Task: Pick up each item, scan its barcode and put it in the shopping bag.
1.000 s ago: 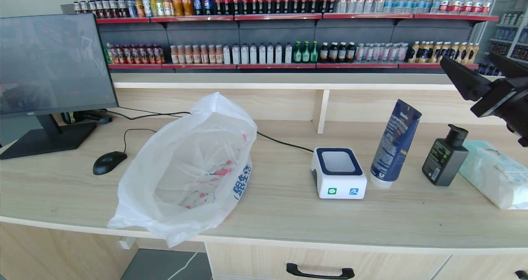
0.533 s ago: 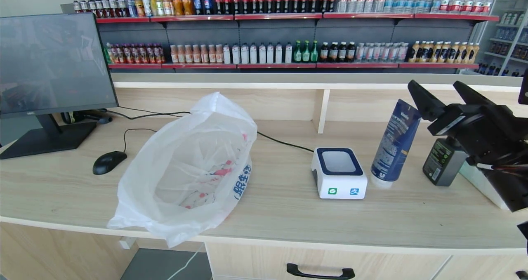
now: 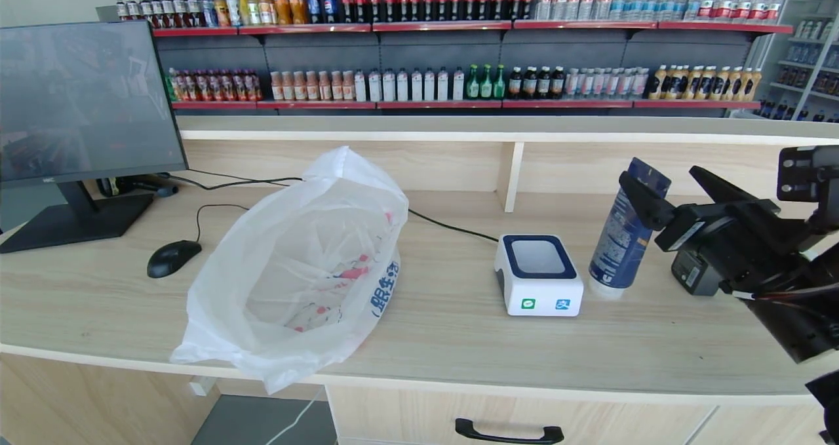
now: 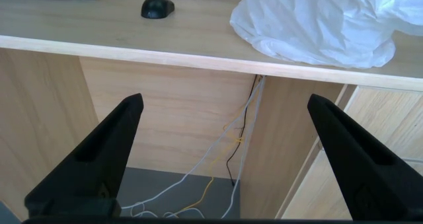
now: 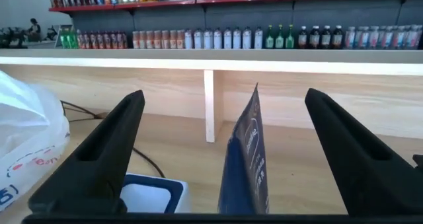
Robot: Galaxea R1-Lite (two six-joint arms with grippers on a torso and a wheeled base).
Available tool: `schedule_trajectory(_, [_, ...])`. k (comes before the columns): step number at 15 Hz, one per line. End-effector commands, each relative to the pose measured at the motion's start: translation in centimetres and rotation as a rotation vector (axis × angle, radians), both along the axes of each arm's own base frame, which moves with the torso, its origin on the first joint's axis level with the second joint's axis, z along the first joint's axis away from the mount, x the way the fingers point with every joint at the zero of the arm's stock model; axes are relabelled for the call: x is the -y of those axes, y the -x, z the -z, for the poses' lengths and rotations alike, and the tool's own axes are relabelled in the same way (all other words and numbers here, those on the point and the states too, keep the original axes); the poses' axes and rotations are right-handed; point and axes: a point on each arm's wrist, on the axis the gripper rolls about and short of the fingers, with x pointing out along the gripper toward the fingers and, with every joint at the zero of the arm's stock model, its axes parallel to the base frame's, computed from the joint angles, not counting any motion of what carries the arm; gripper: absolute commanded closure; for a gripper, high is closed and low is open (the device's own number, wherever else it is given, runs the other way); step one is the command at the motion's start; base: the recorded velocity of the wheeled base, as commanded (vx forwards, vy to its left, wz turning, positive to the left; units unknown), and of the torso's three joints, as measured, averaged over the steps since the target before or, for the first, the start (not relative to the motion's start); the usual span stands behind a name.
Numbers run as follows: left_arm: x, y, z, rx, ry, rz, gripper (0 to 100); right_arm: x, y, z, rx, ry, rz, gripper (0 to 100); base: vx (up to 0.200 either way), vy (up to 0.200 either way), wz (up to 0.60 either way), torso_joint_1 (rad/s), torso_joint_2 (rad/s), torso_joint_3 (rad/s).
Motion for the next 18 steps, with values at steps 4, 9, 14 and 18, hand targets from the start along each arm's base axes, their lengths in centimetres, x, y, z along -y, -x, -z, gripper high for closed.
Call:
schedule_trajectory(4, [0.0,0.0,0.0,0.0,0.0,0.0,0,0.8,-1.0,1.2,-0.048,0.003,0.039,0,0.0,0.0,0.0,0.0,0.0,0.0])
schedule_trajectory(9, [0.0,0.0,0.0,0.0,0.0,0.0,0,0.6,-2.1,2.6,-0.101,0.003,0.036,0,0.0,0.0,0.0,0.0,0.0,0.0])
schedule_trajectory(14, [0.0,0.0,0.0,0.002,0.0,0.0,0,0.4,-4.4,5.0,-0.18,-0.011,0.047,0,0.0,0.0,0.0,0.0,0.0,0.0])
schedule_trajectory(18, [0.0,0.0,0.0,0.0,0.0,0.0,0,0.4,-4.7,5.7,-0.203,-0.008,0.049,0,0.0,0.0,0.0,0.0,0.0,0.0])
